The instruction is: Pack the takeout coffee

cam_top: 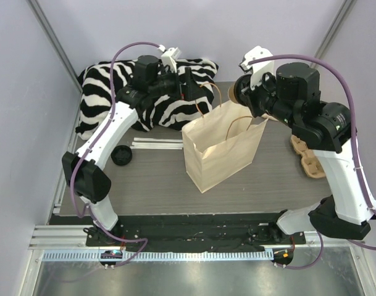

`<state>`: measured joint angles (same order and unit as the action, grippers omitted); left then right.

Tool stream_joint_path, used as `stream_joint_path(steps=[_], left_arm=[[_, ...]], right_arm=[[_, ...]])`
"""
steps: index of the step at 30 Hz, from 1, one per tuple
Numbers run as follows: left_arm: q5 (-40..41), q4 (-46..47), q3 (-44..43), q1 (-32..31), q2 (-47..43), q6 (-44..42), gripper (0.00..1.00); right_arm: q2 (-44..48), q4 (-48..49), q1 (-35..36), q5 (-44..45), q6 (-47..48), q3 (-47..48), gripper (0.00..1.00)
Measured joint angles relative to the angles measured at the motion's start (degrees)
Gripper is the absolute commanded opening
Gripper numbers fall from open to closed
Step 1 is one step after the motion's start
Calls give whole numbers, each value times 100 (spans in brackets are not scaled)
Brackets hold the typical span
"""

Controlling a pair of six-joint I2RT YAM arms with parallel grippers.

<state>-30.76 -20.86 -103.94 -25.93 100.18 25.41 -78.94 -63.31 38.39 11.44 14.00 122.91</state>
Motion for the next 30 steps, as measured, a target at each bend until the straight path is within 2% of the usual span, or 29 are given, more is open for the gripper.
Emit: stream_joint_path(steps=[3,5,6,7,8,9,12,18,25,30], left_arm=[[-11,83,-122,-120,138,125,87],[-105,111,-140,-170,151,170,71],[-184,140,-142,-177,151,225,62],[-249,179,-140,-179,149,251,44],[-372,267,-125,-179,146,291,34],[-507,400,-50,-175,120,348,18],[-857,682,304,-175,-55,581,0],[-1344,944,1093,-302,-721,802,0],[-1539,1252,1552,-667,-1434,1191,0],[-1552,1478,1794,-691,-1773,1510,0]], right_arm=[[140,-105,0,-289,-144,-236,1],[181,-229,0,-457,-229,-372,1],[181,-273,0,-525,-262,-420,1],[181,-295,0,-590,-291,-479,1],[181,-326,0,-654,-328,-538,1],[181,-365,0,-706,-358,-603,1],[181,-494,0,-861,-420,-774,1],[212,-623,-2,-1246,-492,-957,1],[719,-439,-2,-1526,-485,-2013,1],[1110,-85,-2,-1615,-472,-2610,1]])
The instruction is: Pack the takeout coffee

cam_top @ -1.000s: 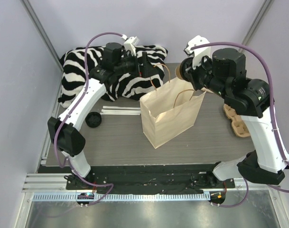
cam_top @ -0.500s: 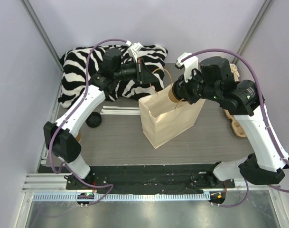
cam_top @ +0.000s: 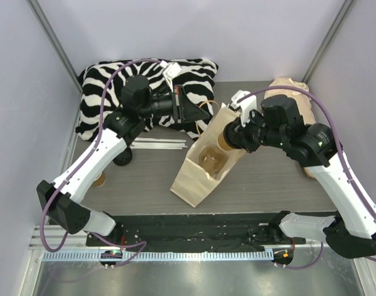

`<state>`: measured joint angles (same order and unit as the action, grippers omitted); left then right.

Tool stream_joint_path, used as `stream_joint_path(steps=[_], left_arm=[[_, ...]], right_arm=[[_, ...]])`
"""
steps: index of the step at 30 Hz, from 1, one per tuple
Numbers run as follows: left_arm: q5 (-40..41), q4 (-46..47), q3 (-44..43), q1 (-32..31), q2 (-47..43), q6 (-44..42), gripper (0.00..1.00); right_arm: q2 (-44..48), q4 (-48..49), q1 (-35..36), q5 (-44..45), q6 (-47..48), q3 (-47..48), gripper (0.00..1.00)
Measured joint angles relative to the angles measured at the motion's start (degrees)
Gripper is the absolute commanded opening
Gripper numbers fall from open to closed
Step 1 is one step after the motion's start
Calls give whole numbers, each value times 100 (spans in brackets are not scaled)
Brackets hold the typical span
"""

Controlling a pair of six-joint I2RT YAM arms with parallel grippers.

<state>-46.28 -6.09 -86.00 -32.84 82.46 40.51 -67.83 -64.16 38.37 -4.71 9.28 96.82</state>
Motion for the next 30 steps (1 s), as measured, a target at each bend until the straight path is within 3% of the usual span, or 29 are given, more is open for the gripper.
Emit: stream_joint_path(steps=[10,16,26,27,28,30], left_arm=[[-203,828,1508,-125,-649,278,0],[-260,1165,1585,-251,-876,127,0],[-269,984,1574,-354,-949,-404,0],[-245,817,1565,-354,-957,-527,3],[-188,623,1539,-354,-966,-660,24],[9,116,1394,-356,-966,-1023,43]], right_arm=[[748,1027,15,-352,-11,-1567,1],[846,1353,136,-610,31,-2133,1],[2055,2138,153,-522,133,-3812,1],[2142,2164,153,-525,136,-3919,1],[2218,2205,153,-525,138,-4011,1],[2302,2267,153,-525,133,-4118,1]])
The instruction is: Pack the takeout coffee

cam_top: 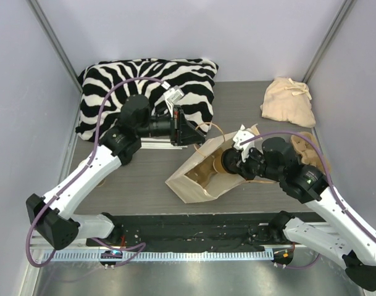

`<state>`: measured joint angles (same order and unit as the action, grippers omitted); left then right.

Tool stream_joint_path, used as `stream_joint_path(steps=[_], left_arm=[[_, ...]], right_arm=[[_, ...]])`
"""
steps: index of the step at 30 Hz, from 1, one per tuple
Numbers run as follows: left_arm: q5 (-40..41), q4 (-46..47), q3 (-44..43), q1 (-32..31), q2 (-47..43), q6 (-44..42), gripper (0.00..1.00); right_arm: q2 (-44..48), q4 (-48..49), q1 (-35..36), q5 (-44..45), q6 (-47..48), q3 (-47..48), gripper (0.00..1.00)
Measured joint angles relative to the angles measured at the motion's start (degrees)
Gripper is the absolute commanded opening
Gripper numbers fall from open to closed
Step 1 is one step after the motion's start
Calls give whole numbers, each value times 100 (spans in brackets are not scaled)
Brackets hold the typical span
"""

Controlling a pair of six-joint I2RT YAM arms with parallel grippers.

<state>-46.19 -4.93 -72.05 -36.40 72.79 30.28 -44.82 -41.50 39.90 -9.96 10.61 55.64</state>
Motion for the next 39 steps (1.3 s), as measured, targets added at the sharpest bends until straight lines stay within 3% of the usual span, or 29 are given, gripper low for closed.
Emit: stream_joint_path(steps=[1,3,4,7,10,17,20,23,26,27,30,32,39], left_arm=[[229,-634,-236,-24,0,-317,49],[400,-1016,-420,-61,0,-610,59],[577,-1360,-608,-107,4,-881,70],[1027,-2096,-1034,-334,-2,-1611,84],[1318,-2610,-1189,-581,-35,-2118,89],[2151,-3362,-1204,-1202,4,-2835,90],[2573,-3501,-1207,-1445,76,-3084,86],[3005,-3626,-1318,-1600,216,-3248,71],[3307,-3663,-1565,-1655,439,-3318,42],[3342,-3657,-1635,-1657,503,-3344,26],[3346,-3604,-1572,-1657,501,-3405,5],[3283,-3423,-1287,-1657,334,-3425,0],[3036,-3073,-748,-1661,-122,-3484,0]], right_arm=[[4,26,0,0,-4,-7,1],[-33,136,0,0,-20,-4,1],[-63,195,0,-2,-31,-4,1],[-175,354,2,-2,-59,-4,1],[-297,466,4,-2,-109,-4,1],[-372,581,7,-2,-199,-4,1],[-409,638,7,0,-221,-2,1],[-428,671,7,4,-229,-2,1],[-431,682,7,46,-260,-4,1],[-428,684,7,70,-264,-4,1],[-420,717,7,188,-271,-24,1],[-393,737,7,280,-271,-61,1],[-26,966,11,616,-92,-503,1]])
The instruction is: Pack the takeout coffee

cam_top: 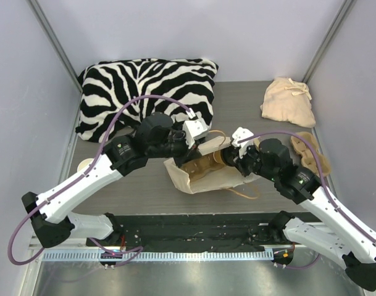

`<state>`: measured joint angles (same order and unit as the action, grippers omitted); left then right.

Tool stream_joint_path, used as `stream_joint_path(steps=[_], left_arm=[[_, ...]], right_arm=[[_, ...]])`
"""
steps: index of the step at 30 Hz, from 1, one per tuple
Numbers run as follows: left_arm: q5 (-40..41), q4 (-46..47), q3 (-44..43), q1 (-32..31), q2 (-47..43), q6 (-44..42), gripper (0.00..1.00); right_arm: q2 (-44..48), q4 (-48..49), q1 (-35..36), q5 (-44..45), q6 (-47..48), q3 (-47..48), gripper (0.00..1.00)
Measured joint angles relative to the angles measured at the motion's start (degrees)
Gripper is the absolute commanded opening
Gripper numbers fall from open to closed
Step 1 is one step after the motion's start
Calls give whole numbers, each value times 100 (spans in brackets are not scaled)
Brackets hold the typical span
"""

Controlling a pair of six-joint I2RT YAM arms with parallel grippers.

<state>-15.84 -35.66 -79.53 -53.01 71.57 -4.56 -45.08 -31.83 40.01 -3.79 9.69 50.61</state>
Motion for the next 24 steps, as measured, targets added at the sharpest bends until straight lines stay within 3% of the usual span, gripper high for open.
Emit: stream_joint_path(steps=[24], left_arm=[[-68,1095,761,-92,-59,754,0]], right_arm=[[684,1773,382,313,1392,-1847,1]])
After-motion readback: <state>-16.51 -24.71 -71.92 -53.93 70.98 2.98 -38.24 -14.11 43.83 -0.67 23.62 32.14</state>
